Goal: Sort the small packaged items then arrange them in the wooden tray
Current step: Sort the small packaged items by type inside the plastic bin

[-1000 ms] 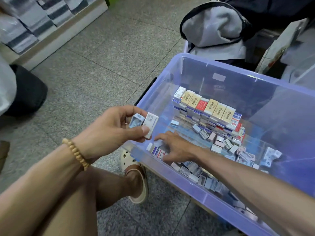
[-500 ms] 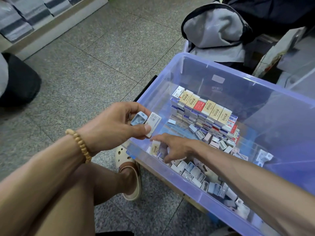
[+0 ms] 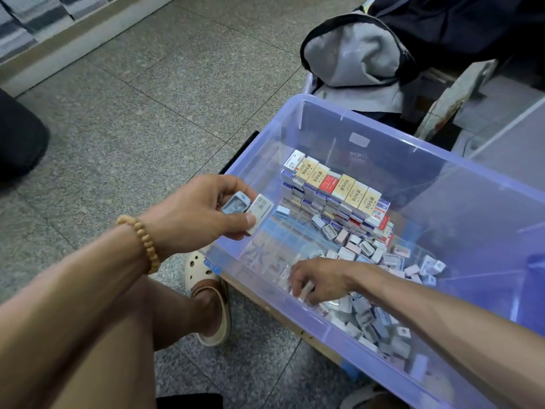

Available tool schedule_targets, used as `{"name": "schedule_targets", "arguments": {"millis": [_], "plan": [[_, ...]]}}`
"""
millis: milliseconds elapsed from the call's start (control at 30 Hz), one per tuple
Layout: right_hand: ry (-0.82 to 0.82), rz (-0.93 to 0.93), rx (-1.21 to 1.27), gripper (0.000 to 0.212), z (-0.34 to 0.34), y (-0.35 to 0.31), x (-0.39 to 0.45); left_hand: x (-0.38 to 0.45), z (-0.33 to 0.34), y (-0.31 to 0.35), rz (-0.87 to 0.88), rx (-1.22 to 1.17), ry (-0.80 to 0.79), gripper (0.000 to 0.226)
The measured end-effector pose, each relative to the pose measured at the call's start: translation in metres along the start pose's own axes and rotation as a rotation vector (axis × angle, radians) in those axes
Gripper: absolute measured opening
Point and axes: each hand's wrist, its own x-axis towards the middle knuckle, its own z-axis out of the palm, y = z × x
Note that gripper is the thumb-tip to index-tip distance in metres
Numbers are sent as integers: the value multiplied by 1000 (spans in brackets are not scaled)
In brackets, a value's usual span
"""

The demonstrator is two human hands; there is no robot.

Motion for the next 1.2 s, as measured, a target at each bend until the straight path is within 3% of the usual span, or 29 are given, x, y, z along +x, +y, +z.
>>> {"name": "schedule_targets", "arguments": {"millis": [67,167,267,367,433,567,733,867,1000,1200], "plan": [[-1,44,26,36,8,8,-12,3,3,1,5,-12,-9,15],[-46,79,10,65,13,9,-19,9,11,4,19,17,-50,15],[-73,100,74,50,14,6,-13,20,22,6,18,36,-99,16],[-18,65,-125,61,16,6,-15,36,34,7,9,66,-151,20],[12,60,-119,59,17,10,-17,46,41,8,-2,94,-184,20],[93,126,92,44,13,21,-20,70,57,13,-29,195,-272,21],[360,245,517,38,-22,32,-46,101,76,8,-25,242,-339,24],[556,268,725,29,-40,32,-70,120,90,-3,90,502,-474,29],[627,314,933,13,-34,35,-86,129,107,-10,89,618,-572,30],[710,262,1275,7,-40,27,-91,130,110,-9,64,586,-532,20]]}}
